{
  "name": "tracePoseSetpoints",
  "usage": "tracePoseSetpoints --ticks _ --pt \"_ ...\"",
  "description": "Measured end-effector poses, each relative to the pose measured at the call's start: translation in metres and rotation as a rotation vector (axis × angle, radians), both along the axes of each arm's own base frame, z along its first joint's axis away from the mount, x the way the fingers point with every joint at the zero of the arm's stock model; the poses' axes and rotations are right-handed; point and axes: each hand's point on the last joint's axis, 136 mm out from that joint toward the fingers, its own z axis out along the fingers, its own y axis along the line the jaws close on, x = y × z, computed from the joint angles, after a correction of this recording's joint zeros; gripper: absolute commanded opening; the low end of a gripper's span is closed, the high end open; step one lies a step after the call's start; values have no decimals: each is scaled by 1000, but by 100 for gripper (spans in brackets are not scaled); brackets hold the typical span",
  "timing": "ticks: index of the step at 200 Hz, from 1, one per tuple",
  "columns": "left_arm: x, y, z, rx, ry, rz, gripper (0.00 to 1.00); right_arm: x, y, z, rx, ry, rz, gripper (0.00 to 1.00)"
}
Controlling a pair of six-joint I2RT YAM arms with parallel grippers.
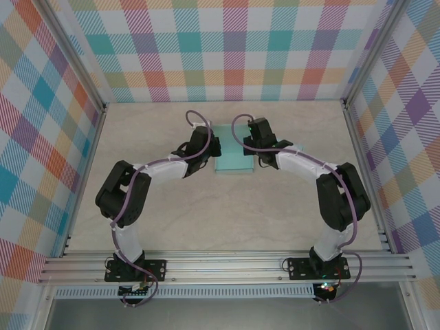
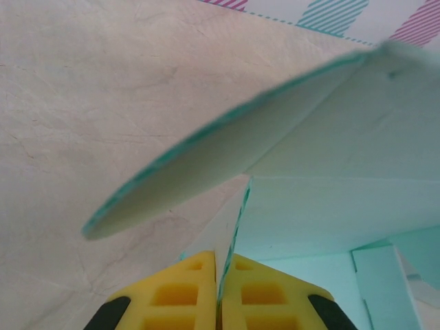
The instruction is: Fold the paper box
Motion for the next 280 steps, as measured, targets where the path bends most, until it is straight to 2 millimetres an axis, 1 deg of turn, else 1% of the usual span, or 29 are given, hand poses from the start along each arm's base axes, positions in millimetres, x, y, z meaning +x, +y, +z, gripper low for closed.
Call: tracePoseSetpoints --ticks 25,83,126,161,218,231,280 --pt "-1 2 -6 -23 7 22 8 -4 2 -6 0 1 7 0" --pt "-3 8 -14 -31 -18 53 8 -11 8 -19 22 1 9 0" --pt "-5 12 -16 -27 -41 74 6 -14 15 -19 47 -7 3 0" --pt "-7 13 -17 -29 -69 89 4 -14 16 -20 65 -3 -12 0" --pt "-9 14 -18 -19 -105 121 2 -10 19 -20 76 -17 -34 0" --pt "-9 14 -19 -19 -116 129 2 -10 19 -19 73 -22 -37 1" --pt "-3 11 -21 -33 -154 149 1 -7 17 -20 72 -65 -45 1"
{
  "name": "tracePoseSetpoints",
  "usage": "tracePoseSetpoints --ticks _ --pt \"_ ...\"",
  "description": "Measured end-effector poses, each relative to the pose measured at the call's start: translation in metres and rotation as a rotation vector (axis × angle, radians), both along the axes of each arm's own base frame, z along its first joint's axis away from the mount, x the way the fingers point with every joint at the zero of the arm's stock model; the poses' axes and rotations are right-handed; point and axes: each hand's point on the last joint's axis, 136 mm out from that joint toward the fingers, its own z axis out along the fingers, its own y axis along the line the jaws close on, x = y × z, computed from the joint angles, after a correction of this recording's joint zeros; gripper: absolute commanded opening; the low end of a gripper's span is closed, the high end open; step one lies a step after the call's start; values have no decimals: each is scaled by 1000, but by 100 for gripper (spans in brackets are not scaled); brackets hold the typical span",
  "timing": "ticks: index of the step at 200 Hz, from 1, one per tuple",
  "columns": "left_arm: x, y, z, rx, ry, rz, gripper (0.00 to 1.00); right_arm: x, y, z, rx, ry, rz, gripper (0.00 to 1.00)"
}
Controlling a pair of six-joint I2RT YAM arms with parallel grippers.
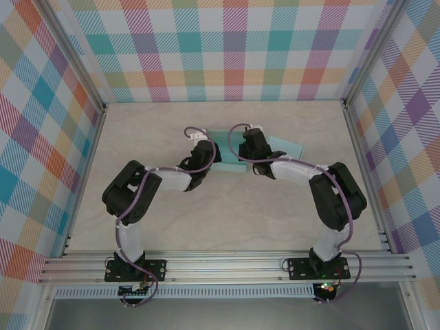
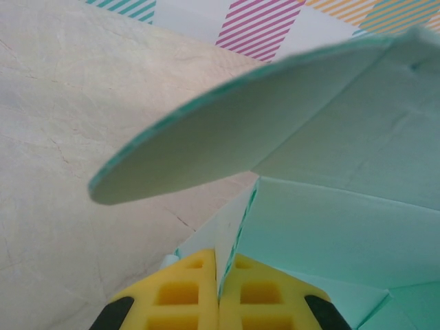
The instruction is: Fold the paper box
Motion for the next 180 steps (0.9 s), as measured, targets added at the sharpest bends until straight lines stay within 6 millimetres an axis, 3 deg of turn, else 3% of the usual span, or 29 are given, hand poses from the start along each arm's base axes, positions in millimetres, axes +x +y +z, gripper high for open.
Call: tracePoseSetpoints --ticks 66,180 --pt "5 -6 1 -10 -29 10 1 6 -5 0 -26 -91 -7 5" --pt "18 -28 1 9 -58 4 0 36 -25 0 29 -123 -51 5"
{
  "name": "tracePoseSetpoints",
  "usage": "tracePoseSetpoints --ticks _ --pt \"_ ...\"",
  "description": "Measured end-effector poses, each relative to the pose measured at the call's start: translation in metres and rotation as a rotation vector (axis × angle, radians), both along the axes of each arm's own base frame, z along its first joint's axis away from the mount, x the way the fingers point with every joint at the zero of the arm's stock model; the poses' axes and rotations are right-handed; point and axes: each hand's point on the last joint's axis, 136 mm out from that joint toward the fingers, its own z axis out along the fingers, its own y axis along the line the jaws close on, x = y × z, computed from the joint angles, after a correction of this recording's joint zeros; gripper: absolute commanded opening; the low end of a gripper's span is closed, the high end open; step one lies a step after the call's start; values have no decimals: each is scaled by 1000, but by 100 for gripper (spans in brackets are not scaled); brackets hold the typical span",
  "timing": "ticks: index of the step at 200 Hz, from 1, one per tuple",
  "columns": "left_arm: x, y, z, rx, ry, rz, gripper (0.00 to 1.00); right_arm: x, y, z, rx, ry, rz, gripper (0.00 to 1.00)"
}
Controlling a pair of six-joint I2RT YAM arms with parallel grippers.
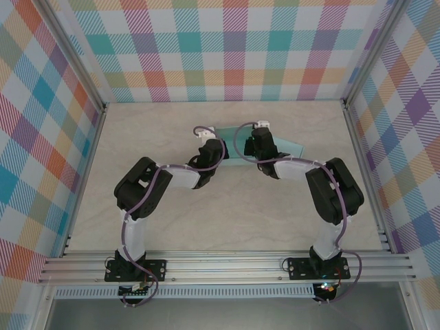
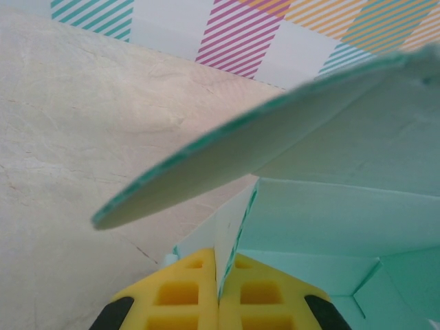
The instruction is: Fold the paper box
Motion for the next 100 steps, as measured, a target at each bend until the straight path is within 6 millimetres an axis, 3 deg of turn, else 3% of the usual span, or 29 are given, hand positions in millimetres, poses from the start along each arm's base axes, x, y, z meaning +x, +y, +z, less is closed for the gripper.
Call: tracePoseSetpoints --ticks 64,100 --pt "1 -7 -3 9 -5 2 0 8 -5 -5 44 12 -23 4" --pt "-2 -8 -5 8 -6 -1 0 -1 -8 -10 73 10 -25 4"
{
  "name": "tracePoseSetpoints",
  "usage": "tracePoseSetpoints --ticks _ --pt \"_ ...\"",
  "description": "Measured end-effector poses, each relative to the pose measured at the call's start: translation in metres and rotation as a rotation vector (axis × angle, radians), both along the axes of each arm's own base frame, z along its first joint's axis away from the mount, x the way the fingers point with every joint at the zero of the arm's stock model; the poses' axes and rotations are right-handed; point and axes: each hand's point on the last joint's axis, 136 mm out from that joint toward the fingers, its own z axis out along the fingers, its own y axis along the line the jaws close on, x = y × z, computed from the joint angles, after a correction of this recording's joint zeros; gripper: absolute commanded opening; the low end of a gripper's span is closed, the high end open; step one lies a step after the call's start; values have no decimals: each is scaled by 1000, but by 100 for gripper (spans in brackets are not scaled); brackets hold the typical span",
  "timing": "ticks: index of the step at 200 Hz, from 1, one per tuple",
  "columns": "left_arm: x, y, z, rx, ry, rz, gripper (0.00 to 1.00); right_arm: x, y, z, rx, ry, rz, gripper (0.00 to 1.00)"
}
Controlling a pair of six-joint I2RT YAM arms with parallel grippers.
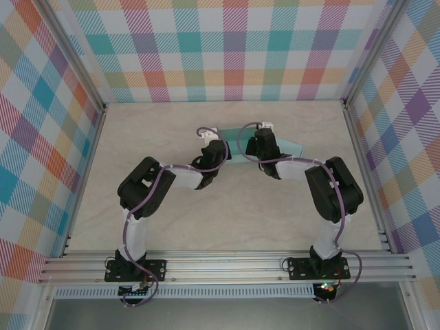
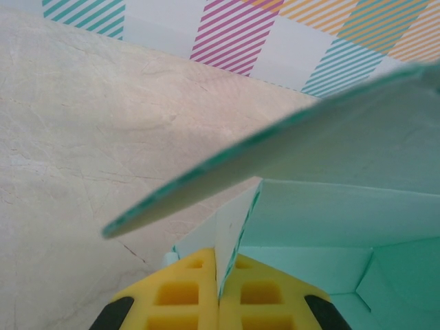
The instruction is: Fold the paper box
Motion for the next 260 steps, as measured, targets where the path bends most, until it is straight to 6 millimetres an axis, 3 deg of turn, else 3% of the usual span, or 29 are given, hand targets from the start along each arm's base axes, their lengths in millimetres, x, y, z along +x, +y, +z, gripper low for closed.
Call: tracePoseSetpoints --ticks 36,82,144,200,226,260 --pt "-14 -3 -2 -13 3 -31 15 -18 -5 -2 20 -4 10 2" --pt "-43 -5 -32 -8 87 -91 29 -31 -4 -2 47 -29 19 2" --pt "-67 -1 -26 -56 117 -140 50 -42 7 -5 61 -46 52 2" --pt "-100 8 -39 -43 209 -175 57 -44 8 -7 74 -47 50 2" --pt "-116 12 -31 -62 222 -180 62 -45 9 -7 80 -45 55 2" --pt "-126 18 -3 -108 201 -173 67 -46 11 -7 81 -43 64 1"
